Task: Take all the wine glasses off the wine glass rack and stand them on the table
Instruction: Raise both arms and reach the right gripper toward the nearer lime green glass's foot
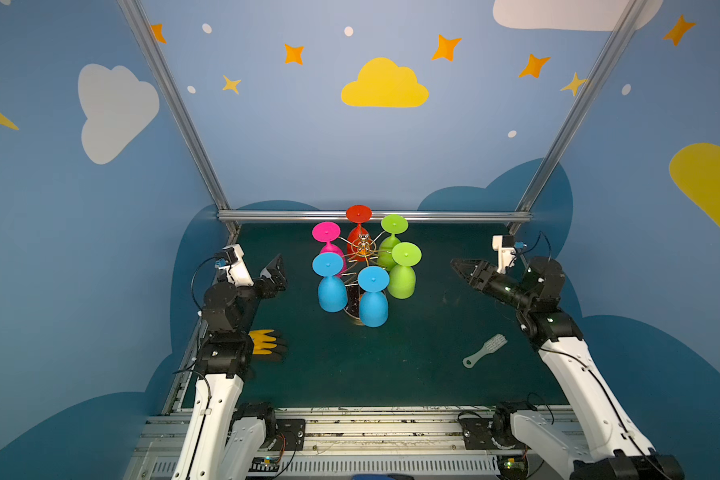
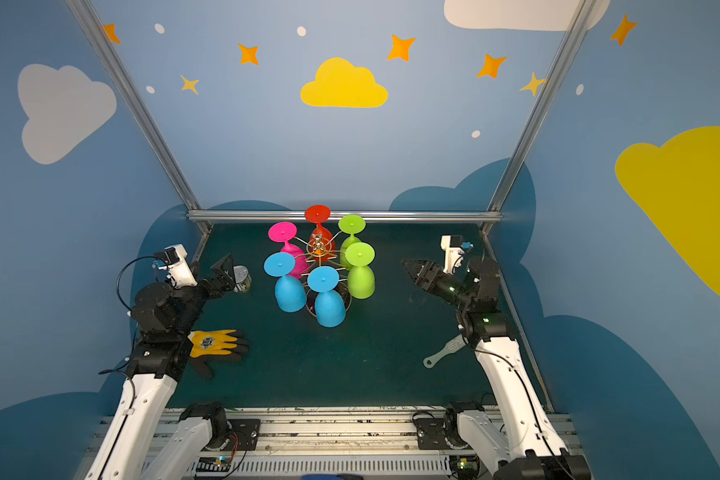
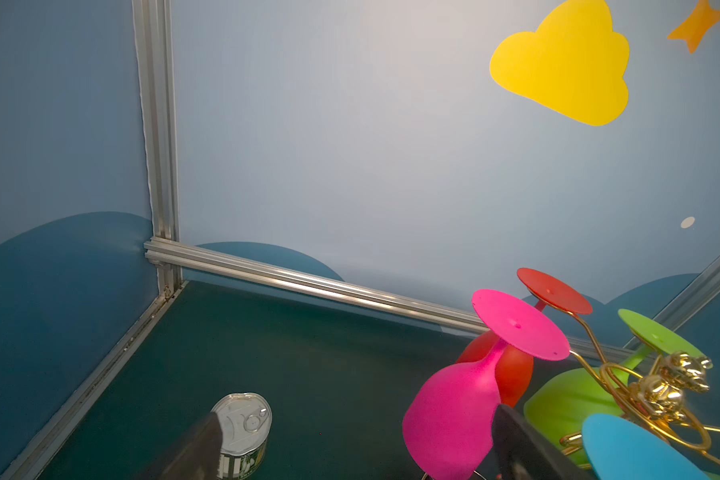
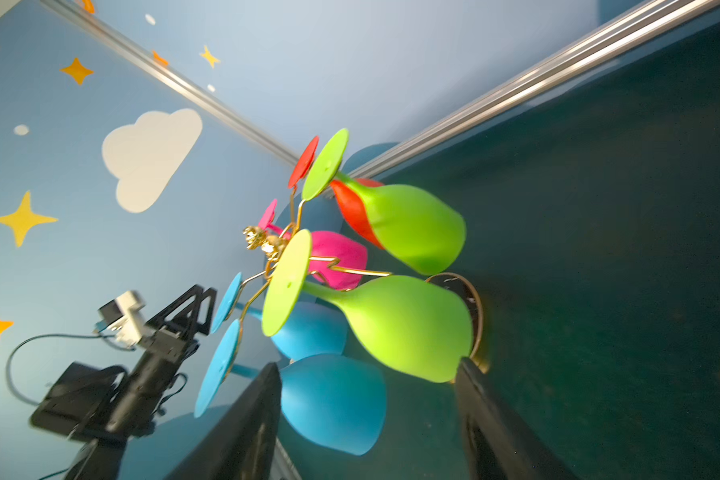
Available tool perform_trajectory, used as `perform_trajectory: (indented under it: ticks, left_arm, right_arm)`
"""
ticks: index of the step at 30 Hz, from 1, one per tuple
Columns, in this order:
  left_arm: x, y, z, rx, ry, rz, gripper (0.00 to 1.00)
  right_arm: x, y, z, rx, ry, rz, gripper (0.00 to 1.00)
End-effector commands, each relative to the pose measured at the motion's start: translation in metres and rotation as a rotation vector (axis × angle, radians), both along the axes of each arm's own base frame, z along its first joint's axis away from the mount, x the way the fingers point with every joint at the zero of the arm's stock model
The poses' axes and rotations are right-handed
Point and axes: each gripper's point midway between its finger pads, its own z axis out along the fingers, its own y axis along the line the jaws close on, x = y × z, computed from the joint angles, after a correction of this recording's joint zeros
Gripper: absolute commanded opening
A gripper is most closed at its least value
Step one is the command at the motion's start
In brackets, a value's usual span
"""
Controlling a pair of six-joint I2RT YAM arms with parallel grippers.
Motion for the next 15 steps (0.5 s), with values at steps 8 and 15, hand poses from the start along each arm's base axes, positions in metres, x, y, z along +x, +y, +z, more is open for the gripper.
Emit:
perform_trajectory:
  ticks: [8,15]
  left_arm:
    - [-0.007,-0.004,-0.004,-0.072,0.003,-0.039,1.0]
    - [-0.007,0.0,-0.005,-0.077,0.001,-0.021,1.0]
  right_arm:
    - [0.002,0.048,0.018,0.065,0.047,0.139,0.61]
    - [0.017,0.063,0.025,0.099,0.042,0.157,0.56]
